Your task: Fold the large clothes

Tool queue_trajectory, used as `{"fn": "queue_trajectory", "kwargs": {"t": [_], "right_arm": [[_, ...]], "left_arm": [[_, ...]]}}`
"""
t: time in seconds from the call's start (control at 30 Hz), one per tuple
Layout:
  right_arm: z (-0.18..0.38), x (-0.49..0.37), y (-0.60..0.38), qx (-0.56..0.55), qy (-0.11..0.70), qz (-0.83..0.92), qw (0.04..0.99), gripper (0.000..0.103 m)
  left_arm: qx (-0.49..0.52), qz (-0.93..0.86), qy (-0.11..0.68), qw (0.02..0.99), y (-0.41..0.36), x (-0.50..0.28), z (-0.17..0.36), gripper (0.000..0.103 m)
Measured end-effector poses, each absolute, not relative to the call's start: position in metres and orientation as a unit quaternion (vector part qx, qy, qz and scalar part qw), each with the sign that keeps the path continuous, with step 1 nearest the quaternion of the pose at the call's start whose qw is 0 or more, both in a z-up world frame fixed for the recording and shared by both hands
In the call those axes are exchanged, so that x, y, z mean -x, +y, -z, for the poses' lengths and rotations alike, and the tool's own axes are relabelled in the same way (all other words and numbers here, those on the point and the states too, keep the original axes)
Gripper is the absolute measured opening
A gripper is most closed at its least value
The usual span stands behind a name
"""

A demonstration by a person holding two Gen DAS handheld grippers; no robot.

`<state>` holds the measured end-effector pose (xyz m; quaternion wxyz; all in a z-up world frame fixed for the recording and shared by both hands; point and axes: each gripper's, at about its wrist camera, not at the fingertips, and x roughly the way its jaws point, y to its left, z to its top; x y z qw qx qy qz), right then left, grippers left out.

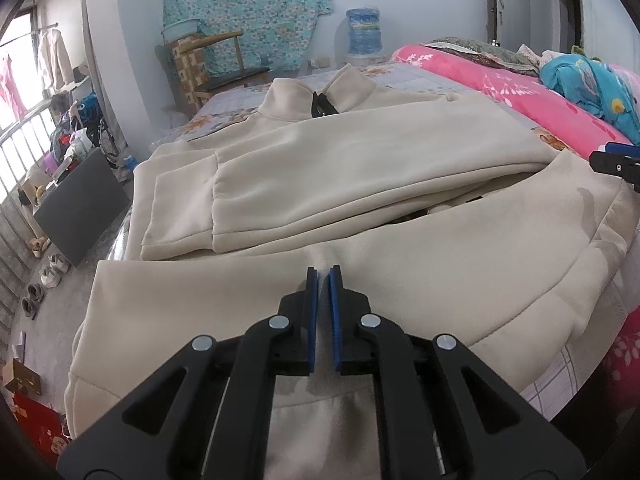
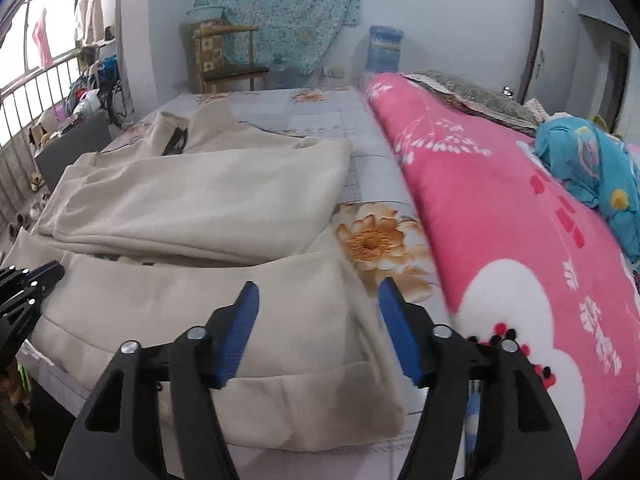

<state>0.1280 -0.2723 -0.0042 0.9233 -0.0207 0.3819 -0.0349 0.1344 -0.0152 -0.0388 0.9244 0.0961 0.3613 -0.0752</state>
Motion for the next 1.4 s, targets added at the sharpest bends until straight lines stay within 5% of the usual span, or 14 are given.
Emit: {"fn": "queue_trajectory", "kwargs": {"t": [0.03, 0.13, 0.17, 0.43, 0.57, 0.7, 0.87, 1.1, 1.27, 1.3, 1.33, 1.4], "right_arm": [[0.009, -0.132, -0.277, 0.015, 0.393, 0.033, 0.919, 0.061], [0.023, -0.142, -0.278, 0.016, 0.415, 0.026, 0.909, 0.012], [0.023, -0.144, -0.278, 0.024, 0.412, 0.035, 0.910, 0.007], [0.002, -0.160, -0.275, 0.054, 0.350, 0.050, 0.934, 0.003], [0.035, -0.176, -0.297, 0.043, 0.410, 0.086, 0.907, 0.003], [0.005, -0.148, -0.310, -0.015, 0.377, 0.080, 0.923, 0.008], [-0.026, -0.113, -0.271, -0.009, 0.335, -0.017, 0.942, 0.050], [0.043, -0.140, -0.229, 0.011, 0.423, -0.057, 0.904, 0.054], [0.047, -0.138, -0.232, 0.005, 0.414, -0.054, 0.908, 0.055], [0.048, -0.137, -0.232, 0.007, 0.413, -0.054, 0.909, 0.055], [0.048, -0.138, -0.231, 0.008, 0.413, -0.054, 0.909, 0.055], [0.049, -0.137, -0.231, 0.006, 0.411, -0.054, 0.910, 0.056]], "left_arm": [[-0.097, 0.074, 0.360, 0.925, -0.016, -0.134, 0.039, 0.007], [-0.103, 0.072, 0.355, 0.926, -0.017, -0.133, 0.040, 0.007], [-0.108, 0.071, 0.352, 0.927, -0.018, -0.132, 0.040, 0.007], [-0.111, 0.055, 0.350, 0.928, -0.021, -0.130, 0.040, 0.007], [-0.105, 0.056, 0.350, 0.929, -0.019, -0.129, 0.040, 0.008], [-0.103, 0.056, 0.351, 0.929, -0.019, -0.129, 0.041, 0.008], [-0.093, 0.054, 0.352, 0.930, -0.019, -0.127, 0.041, 0.008], [-0.015, 0.085, 0.373, 0.924, 0.003, -0.134, 0.037, 0.009], [0.036, 0.032, 0.377, 0.925, 0.057, -0.135, 0.033, 0.018], [0.042, 0.016, 0.379, 0.924, 0.068, -0.135, 0.035, 0.017], [0.065, 0.009, 0.377, 0.924, 0.089, -0.134, 0.037, 0.005], [0.084, -0.019, 0.382, 0.920, 0.114, -0.135, 0.037, 0.004]]}}
